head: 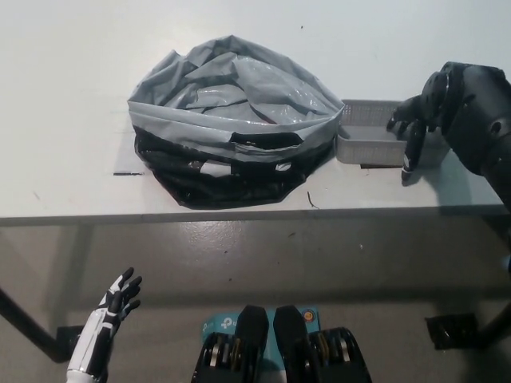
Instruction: Use the right hand to pick up a small rectangular container and put it into a plastic bag and lift the bag
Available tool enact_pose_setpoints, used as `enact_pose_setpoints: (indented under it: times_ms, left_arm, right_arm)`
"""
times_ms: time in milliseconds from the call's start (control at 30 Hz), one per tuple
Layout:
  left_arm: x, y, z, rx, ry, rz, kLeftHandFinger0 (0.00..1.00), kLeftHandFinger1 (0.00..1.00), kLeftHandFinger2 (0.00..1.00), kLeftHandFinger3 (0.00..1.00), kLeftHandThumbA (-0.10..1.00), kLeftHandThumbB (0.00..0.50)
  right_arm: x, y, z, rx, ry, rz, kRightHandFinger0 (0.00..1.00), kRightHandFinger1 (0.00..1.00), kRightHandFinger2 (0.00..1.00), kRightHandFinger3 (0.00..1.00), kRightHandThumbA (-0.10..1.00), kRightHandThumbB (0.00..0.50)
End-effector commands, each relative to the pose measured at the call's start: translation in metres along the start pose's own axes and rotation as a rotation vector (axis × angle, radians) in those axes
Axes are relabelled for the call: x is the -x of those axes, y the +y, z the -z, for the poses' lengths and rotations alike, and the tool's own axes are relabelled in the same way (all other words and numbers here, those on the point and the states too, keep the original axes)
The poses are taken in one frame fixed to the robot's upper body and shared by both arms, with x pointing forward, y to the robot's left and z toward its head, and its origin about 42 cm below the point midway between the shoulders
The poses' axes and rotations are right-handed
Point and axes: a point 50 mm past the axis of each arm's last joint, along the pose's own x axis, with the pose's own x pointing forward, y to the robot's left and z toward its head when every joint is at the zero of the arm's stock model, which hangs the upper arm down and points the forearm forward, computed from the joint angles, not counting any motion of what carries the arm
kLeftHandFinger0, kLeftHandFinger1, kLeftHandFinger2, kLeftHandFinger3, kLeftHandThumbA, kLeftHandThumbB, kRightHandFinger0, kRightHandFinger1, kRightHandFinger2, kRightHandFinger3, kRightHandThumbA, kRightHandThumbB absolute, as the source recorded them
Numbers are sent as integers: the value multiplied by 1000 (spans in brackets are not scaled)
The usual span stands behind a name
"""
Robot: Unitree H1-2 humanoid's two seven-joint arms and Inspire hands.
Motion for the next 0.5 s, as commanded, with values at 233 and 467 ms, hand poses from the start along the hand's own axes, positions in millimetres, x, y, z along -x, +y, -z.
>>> enact_pose_setpoints:
  times_ms: [233, 467]
  left_arm:
    - [-13, 6, -18, -30, -65, 20, 1000, 1000, 1000, 1000, 1000, 174]
    - [-17, 7, -19, -34, -66, 19, 1000, 1000, 1000, 1000, 1000, 193]
  right_arm:
    - [-9, 0, 9, 16, -97, 354, 540, 663, 649, 693, -98, 211]
    - [-4, -9, 23, -144, -194, 434, 60, 541, 868, 850, -100, 138]
